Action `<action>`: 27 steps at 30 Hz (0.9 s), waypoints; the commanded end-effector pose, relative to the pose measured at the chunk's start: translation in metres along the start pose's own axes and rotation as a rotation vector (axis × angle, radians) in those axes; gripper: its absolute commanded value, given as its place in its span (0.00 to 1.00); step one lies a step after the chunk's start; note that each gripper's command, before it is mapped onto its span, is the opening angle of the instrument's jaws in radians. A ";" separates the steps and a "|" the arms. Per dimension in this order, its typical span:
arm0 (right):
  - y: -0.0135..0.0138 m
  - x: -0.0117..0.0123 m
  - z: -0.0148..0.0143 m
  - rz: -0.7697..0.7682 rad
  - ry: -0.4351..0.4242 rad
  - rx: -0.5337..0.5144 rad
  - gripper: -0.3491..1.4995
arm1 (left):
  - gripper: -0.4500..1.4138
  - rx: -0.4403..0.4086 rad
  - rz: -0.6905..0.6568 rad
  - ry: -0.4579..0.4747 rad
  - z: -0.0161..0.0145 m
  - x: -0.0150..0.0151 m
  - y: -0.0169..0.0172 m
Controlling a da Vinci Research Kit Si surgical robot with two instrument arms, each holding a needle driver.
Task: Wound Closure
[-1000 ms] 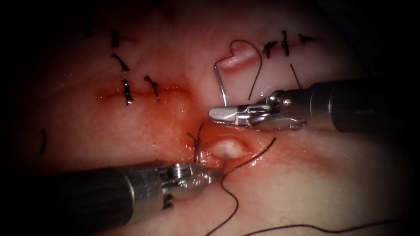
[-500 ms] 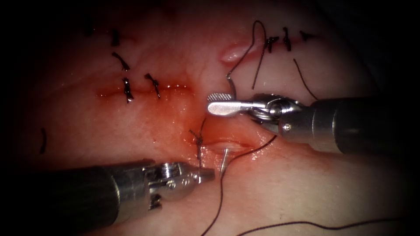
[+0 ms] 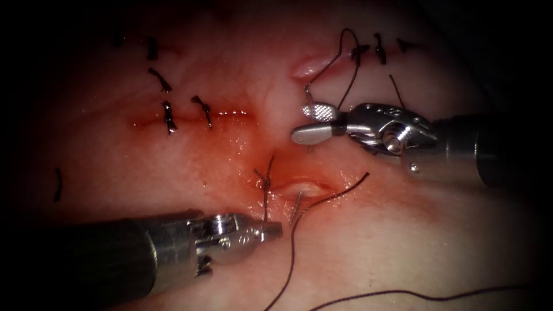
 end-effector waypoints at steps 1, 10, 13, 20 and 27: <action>0.0001 0.0010 0.0006 0.010 0.011 -0.006 0.97 | 0.21 0.001 0.000 0.000 0.0008 0.0004 -0.0002; -0.0024 0.0012 0.0013 0.022 0.004 0.005 0.93 | 0.21 0.006 0.000 -0.002 0.0011 0.0005 0.0000; -0.0030 0.0011 0.0020 0.022 -0.003 0.009 0.90 | 0.21 0.006 0.000 -0.002 0.0011 0.0005 0.0000; -0.0024 0.0010 0.0027 -0.014 -0.019 -0.040 0.87 | 0.21 0.004 0.001 -0.001 0.0009 0.0004 0.0000; -0.0018 0.0004 0.0028 -0.026 -0.035 -0.053 0.87 | 0.21 0.004 0.000 -0.002 0.0009 0.0005 0.0001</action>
